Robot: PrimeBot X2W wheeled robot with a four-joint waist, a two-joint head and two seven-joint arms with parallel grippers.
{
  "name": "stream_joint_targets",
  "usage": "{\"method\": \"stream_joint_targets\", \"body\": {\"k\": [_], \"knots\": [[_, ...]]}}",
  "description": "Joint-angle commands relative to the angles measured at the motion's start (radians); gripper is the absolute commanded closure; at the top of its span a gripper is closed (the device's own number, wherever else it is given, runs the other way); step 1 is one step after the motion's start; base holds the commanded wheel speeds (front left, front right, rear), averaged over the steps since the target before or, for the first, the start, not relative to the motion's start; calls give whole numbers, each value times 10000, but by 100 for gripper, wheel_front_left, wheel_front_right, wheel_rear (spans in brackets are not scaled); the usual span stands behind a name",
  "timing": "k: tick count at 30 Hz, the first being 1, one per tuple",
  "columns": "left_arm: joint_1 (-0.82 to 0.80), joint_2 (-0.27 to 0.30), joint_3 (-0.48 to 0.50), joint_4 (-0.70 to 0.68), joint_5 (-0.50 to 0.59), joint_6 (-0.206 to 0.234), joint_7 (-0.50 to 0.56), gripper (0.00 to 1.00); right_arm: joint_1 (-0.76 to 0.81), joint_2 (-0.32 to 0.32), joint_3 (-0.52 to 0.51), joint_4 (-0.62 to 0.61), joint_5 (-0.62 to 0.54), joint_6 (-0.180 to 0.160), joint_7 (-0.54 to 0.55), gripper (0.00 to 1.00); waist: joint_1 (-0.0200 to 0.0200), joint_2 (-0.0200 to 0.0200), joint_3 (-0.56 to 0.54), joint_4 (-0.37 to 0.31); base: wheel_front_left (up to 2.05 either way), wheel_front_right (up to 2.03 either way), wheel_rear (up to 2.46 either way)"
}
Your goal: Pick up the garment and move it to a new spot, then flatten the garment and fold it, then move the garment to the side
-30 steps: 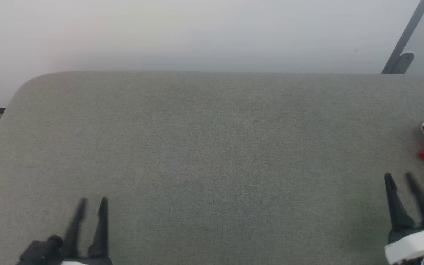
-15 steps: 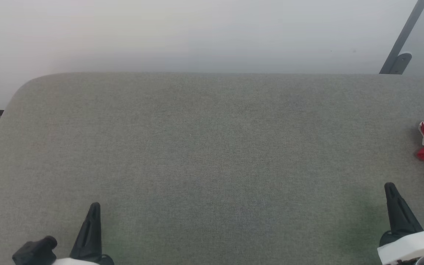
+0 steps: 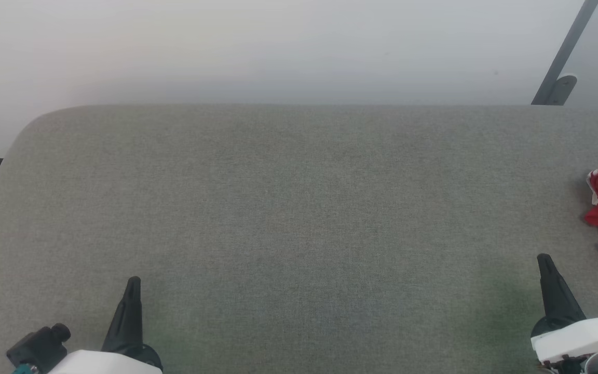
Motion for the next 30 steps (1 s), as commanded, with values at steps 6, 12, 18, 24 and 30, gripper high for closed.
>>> {"method": "stream_joint_targets", "body": {"k": [6,12,18,24,30], "knots": [[-434,6,20,13,-1179,-8,290,100,-371,132,-140,-48,986,2,301,100,0,0,-21,-31,0,0,0],[-579,-22,35,108,-1959,-9,496,100,-467,272,-191,-5,1648,3,504,100,0,0,-39,-57,0,0,0],[-686,-46,48,186,-2558,-10,657,100,-529,386,-232,31,2161,3,664,100,0,0,-53,-79,0,0,0],[-821,-74,67,274,-3248,-12,845,100,-608,513,-280,67,2754,3,849,100,0,0,-71,-106,0,0,0],[-959,-107,88,359,-3892,-13,1021,100,-686,632,-327,105,3306,3,1023,100,0,0,-89,-133,0,0,0]]}}
